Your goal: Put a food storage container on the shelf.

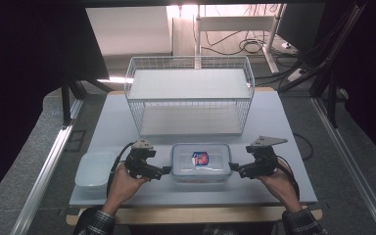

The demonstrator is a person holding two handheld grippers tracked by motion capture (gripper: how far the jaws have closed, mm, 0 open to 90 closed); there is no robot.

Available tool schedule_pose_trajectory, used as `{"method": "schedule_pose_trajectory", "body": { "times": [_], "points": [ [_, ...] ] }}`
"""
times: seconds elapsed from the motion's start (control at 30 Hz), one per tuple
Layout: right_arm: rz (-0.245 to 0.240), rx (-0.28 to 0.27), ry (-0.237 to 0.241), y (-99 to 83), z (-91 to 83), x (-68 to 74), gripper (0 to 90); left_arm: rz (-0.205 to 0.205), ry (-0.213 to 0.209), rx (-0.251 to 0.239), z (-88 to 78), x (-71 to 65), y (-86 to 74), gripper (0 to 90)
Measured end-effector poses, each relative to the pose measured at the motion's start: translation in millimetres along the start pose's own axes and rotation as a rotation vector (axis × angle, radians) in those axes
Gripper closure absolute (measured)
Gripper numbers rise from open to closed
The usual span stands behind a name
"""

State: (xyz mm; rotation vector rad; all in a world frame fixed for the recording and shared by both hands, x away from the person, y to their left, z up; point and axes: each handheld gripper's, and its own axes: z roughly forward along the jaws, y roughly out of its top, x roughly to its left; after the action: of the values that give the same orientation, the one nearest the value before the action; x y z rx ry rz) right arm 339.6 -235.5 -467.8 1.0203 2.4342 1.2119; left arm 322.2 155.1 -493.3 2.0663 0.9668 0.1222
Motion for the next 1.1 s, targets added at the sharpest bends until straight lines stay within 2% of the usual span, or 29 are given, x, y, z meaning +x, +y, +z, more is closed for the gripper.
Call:
{"method": "schedule_pose_trajectory", "body": {
  "times": [0.17,0.27,0.3,0.33,0.37,0.5,0.6,0.63,0.67,0.7,0.73,0.77,0.8,0.83,0.87,0.9,0.93,0.97,1.03,1.1],
  "points": [
    [0.032,0.023,0.027,3.3,7.1,4.1,2.2,0.008,-0.024,0.012,6.6,-2.8,7.6,5.8],
    [0.043,0.051,0.078,6.4,12.8,6.2,4.5,0.016,-0.048,0.037,16.3,-4.1,12.4,6.7],
    [0.043,0.051,0.078,6.4,12.8,6.2,4.5,0.016,-0.048,0.037,16.3,-4.1,12.4,6.8],
    [0.066,0.077,0.104,9.1,17.1,6.3,6.7,0.016,-0.060,0.050,19.3,-3.4,13.1,6.5],
    [0.069,0.084,0.110,9.8,18.9,5.8,7.7,-0.001,-0.092,0.047,23.6,-1.4,14.2,6.2],
    [0.097,0.113,0.145,9.7,31.3,1.4,8.4,-0.048,-0.163,0.063,34.7,1.7,16.9,3.5],
    [0.149,0.129,0.207,7.3,39.7,-3.3,8.2,-0.093,-0.219,0.073,42.1,4.7,16.8,2.5],
    [0.169,0.133,0.228,6.6,41.9,-4.7,8.0,-0.111,-0.232,0.078,44.2,4.6,16.2,1.8],
    [0.186,0.143,0.245,5.8,43.8,-6.2,8.0,-0.111,-0.232,0.078,44.2,4.6,16.2,0.3],
    [0.186,0.143,0.245,5.8,43.8,-6.2,8.0,-0.118,-0.242,0.082,45.9,5.4,15.6,0.3],
    [0.235,0.159,0.283,4.0,46.1,-8.8,10.0,-0.134,-0.261,0.087,45.9,7.4,13.8,0.5],
    [0.235,0.159,0.283,4.0,46.1,-8.8,10.0,-0.134,-0.261,0.087,45.9,7.4,13.8,1.5],
    [0.250,0.164,0.289,3.6,46.2,-9.4,10.9,-0.161,-0.274,0.092,45.1,8.0,12.5,1.5],
    [0.266,0.173,0.294,3.3,45.4,-10.4,13.1,-0.171,-0.284,0.094,44.3,9.4,11.0,3.1],
    [0.289,0.185,0.305,3.1,42.8,-12.3,17.1,-0.208,-0.309,0.095,43.2,12.1,7.9,6.3],
    [0.305,0.192,0.312,2.6,42.2,-13.3,18.7,-0.208,-0.309,0.095,43.2,12.1,7.9,8.1],
    [0.305,0.192,0.312,2.6,42.2,-13.3,18.7,-0.229,-0.325,0.096,42.3,14.2,6.3,8.1],
    [0.353,0.204,0.332,0.6,40.9,-16.4,22.2,-0.271,-0.338,0.079,38.0,17.0,3.5,15.5],
    [0.385,0.215,0.350,-0.4,40.0,-18.9,25.5,-0.309,-0.344,0.058,33.8,19.7,1.1,23.4],
    [0.399,0.211,0.355,-1.1,38.7,-19.7,28.0,-0.320,-0.350,0.050,32.7,20.2,-0.3,27.8]
  ]
}}
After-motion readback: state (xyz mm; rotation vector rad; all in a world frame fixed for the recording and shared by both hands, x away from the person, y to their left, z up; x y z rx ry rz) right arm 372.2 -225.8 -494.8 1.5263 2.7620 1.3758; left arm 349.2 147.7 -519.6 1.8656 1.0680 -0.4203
